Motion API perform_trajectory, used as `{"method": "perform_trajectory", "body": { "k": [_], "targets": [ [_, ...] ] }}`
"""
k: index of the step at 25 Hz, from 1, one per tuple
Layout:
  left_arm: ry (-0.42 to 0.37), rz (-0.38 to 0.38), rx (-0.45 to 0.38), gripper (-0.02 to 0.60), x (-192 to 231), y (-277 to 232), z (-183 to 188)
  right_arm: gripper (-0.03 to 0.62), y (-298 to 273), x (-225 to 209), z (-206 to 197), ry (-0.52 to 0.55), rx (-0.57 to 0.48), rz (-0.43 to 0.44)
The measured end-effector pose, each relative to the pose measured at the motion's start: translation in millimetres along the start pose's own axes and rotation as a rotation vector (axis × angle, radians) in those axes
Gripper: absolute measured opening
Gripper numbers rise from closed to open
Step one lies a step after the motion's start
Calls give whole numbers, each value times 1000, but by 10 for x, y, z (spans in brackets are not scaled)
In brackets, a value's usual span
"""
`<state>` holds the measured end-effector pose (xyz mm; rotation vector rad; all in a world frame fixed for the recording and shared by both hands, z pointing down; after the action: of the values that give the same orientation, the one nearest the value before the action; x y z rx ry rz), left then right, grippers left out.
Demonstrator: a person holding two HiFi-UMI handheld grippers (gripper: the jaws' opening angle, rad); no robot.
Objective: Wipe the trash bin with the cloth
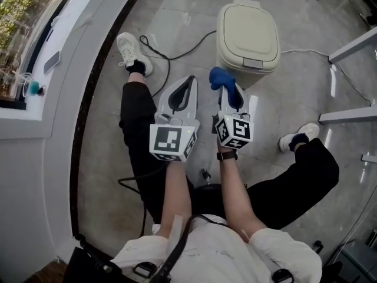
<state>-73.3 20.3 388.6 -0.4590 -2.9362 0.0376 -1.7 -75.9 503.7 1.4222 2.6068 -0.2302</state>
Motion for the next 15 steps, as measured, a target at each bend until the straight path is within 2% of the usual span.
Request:
{"method": "perform_trajectory", "body": {
  "k": [3,5,8,10,12,15],
  "targets": [
    [-2,7,-9,-4,-143,128,76,64,66,3,557,6,-122,27],
    [-4,9,-16,-3,-214,145,107,64,9,-36,605,31,-126,37],
    [16,-8,-31,-3,-299,63,66,65,-93,-212,250,53,-50,12],
    [36,-22,-30,-4,-294,-46,-24,64,-155,-381,-66,121,11,-44],
    [16,-7,-14,-3,-208,-143,-142,64,-239,-509,-442,192,85,-80],
    [-11,34,-7,-3,-61,-222,-243,66,-384,-582,-1091,186,220,-51]
  ]
}}
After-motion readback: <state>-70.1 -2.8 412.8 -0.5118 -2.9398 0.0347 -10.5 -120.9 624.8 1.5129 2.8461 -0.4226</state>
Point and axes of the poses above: the fingertips, and each gripper's own axes: y backward along the fingers, x to its left, z out of its top, the point moved 1 cm from there along y, backward along the fingers, and after that the axes turned 5 degrees about y, right-handed, at the moved point
